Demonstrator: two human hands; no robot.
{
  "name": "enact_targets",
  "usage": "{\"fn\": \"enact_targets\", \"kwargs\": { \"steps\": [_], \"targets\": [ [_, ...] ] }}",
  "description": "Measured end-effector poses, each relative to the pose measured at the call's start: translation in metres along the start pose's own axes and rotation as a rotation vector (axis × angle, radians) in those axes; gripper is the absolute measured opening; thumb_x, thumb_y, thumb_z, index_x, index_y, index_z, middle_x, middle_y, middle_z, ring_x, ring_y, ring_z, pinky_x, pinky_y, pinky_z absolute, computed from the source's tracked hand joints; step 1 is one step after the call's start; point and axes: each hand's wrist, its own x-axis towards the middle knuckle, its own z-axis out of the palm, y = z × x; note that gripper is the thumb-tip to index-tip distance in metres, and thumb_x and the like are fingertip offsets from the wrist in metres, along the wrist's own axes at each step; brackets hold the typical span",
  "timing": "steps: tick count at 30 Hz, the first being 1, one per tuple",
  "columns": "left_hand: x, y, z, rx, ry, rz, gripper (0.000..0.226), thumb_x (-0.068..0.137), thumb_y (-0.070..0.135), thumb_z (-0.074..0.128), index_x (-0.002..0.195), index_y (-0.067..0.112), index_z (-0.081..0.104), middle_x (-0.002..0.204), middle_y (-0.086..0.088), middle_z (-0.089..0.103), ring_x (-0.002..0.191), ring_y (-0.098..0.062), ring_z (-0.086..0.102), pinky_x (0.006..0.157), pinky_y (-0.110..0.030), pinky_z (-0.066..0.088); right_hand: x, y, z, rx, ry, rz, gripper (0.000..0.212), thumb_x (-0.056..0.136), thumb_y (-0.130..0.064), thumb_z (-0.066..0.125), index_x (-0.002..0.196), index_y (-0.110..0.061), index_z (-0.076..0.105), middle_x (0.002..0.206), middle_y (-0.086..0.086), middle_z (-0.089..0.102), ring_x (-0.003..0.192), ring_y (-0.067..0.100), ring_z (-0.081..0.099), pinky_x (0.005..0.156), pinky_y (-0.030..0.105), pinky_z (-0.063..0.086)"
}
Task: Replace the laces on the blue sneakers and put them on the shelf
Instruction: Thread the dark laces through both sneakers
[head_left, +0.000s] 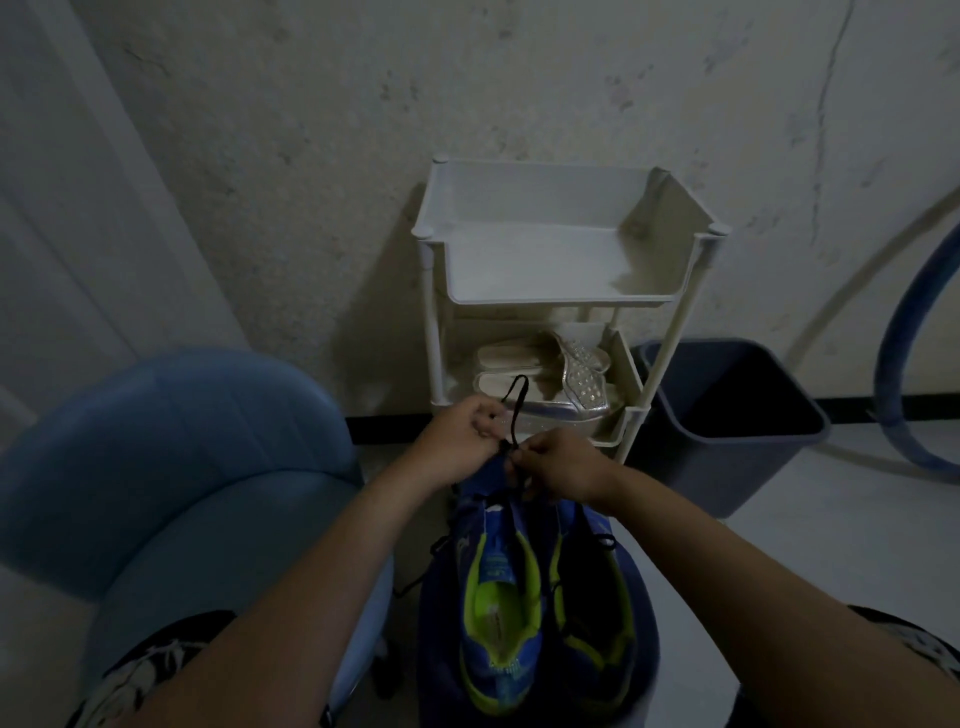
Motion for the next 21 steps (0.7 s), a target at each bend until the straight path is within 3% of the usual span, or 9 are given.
{"fn": "enact_targets", "kwargs": {
  "steps": [5, 7, 11, 15, 17, 19, 21],
  "targets": [
    [-0.003, -0.044, 0.002, 0.327, -0.272, -0.158, 0.061, 0.077, 0.01, 0.079, 0.131, 0.014, 0.051, 0.126, -0.007, 0.053, 0.104, -0.017, 0.057, 0.085, -0.026, 0.048, 0.002, -0.002, -0.002, 0.139, 0.122, -0.065, 0.026, 0.103, -0.01, 0.046, 0.093, 0.002, 0.067, 0.078, 0.012, 0.067, 0.052, 0.011, 0.058, 0.049, 0.016, 0.045],
    [-0.004, -0.054, 0.004, 0.373, -0.276, -0.128, 0.06, 0.075, 0.013, 0.081, 0.129, 0.011, 0.054, 0.127, -0.01, 0.057, 0.105, -0.019, 0.06, 0.086, -0.027, 0.049, 0.004, 0.001, 0.002, 0.134, 0.128, -0.095, 0.026, 0.102, -0.01, 0.048, 0.087, -0.002, 0.067, 0.075, 0.01, 0.067, 0.051, 0.008, 0.059, 0.054, 0.019, 0.048],
    [-0.004, -0.058, 0.003, 0.378, -0.249, -0.139, 0.05, 0.076, 0.019, 0.082, 0.12, 0.015, 0.06, 0.111, -0.002, 0.061, 0.101, -0.018, 0.062, 0.086, -0.027, 0.049, 0.007, 0.003, 0.003, 0.076, 0.129, -0.118, 0.028, 0.101, -0.015, 0.051, 0.081, -0.011, 0.07, 0.074, 0.006, 0.069, 0.065, 0.021, 0.06, 0.065, 0.032, 0.048],
    [-0.006, -0.061, 0.006, 0.394, -0.214, -0.158, 0.046, 0.079, 0.021, 0.079, 0.12, 0.015, 0.059, 0.112, -0.003, 0.056, 0.104, -0.018, 0.059, 0.087, -0.027, 0.049, 0.008, -0.003, -0.002, 0.271, 0.258, -0.11, 0.026, 0.102, -0.011, 0.048, 0.085, -0.002, 0.067, 0.064, 0.006, 0.066, 0.061, 0.026, 0.056, 0.05, 0.023, 0.047],
    [-0.009, -0.061, 0.011, 0.4, -0.174, -0.174, 0.033, 0.083, 0.014, 0.073, 0.112, 0.013, 0.059, 0.103, -0.003, 0.056, 0.095, -0.017, 0.058, 0.08, -0.024, 0.047, 0.01, -0.002, -0.003, 0.305, 0.257, -0.108, 0.026, 0.1, -0.01, 0.051, 0.082, -0.004, 0.068, 0.063, 0.006, 0.068, 0.064, 0.029, 0.058, 0.054, 0.028, 0.049],
    [-0.011, -0.064, 0.016, 0.411, -0.148, -0.211, 0.013, 0.085, 0.008, 0.066, 0.091, 0.014, 0.056, 0.086, -0.005, 0.057, 0.078, -0.017, 0.056, 0.065, -0.023, 0.045, 0.011, -0.001, -0.001, 0.307, 0.223, -0.094, 0.025, 0.099, -0.011, 0.052, 0.081, -0.006, 0.069, 0.066, 0.008, 0.069, 0.073, 0.032, 0.061, 0.067, 0.04, 0.053],
    [-0.012, -0.065, 0.017, 0.416, -0.194, -0.25, 0.018, 0.088, 0.007, 0.059, 0.074, 0.014, 0.052, 0.06, -0.004, 0.056, 0.056, -0.015, 0.052, 0.049, -0.019, 0.039, 0.009, -0.002, 0.001, 0.284, 0.198, -0.095, 0.024, 0.099, -0.013, 0.053, 0.083, -0.007, 0.069, 0.068, 0.01, 0.07, 0.076, 0.031, 0.064, 0.076, 0.045, 0.053]
  ]
}}
